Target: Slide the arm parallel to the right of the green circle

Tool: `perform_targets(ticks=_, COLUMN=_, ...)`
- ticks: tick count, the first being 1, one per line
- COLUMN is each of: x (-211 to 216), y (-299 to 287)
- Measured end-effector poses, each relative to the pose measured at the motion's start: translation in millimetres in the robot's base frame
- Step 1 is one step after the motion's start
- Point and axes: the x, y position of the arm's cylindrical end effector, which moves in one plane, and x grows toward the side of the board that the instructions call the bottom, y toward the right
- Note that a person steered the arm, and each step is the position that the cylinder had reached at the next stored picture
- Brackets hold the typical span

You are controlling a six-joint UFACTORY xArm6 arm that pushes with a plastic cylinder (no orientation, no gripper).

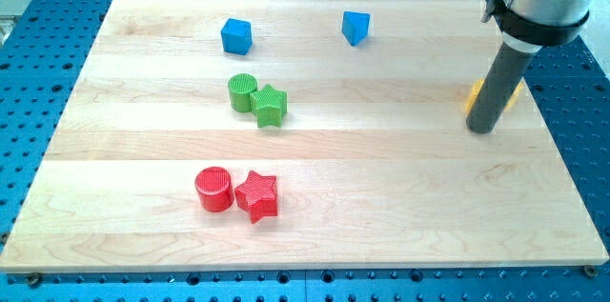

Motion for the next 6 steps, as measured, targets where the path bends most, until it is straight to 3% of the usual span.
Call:
perform_targets(ticks=3, x=9.4, y=-1.1)
perform_targets(ticks=4, x=6.2, y=-20.7)
perform_targets(ticks=5, x=-30.5, y=-84.0)
perform_targets(ticks=6, x=22.3, y=-117.8)
